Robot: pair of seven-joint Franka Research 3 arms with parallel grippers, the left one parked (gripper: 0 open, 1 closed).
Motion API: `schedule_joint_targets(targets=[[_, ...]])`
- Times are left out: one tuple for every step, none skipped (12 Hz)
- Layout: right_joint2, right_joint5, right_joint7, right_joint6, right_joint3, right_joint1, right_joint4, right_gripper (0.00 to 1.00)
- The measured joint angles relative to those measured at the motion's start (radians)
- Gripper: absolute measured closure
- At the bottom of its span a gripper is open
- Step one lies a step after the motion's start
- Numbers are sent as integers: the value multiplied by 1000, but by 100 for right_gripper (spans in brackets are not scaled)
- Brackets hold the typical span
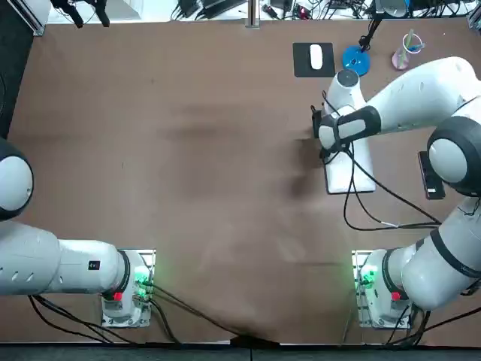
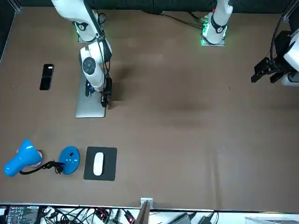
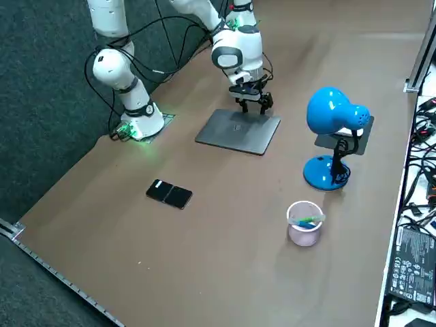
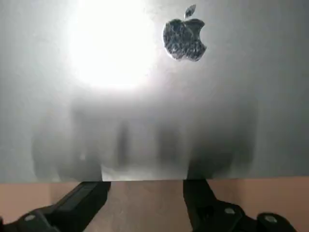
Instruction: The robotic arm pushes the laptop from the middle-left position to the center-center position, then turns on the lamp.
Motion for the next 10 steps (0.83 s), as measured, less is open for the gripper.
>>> schedule_joint_targets(targets=[[-1,0,-4,0,0,-8,-2,0],[-3,0,-12,-1,0,-17,-5,0],[-5,0,-23,-2,0,-27,-8,0],[-8,0,-43,-3,0,-48,-14,0],[-9,0,-52,-5,0,-57,-16,0],[-10,0,-57,-8,0,-65,-16,0],[-10,0,-62,-11,0,-73,-16,0],[-10,0,-67,-14,0,-79,-16,0],[-10,0,-72,-15,0,-84,-16,0],[-10,0,-74,-15,0,-87,-17,0]])
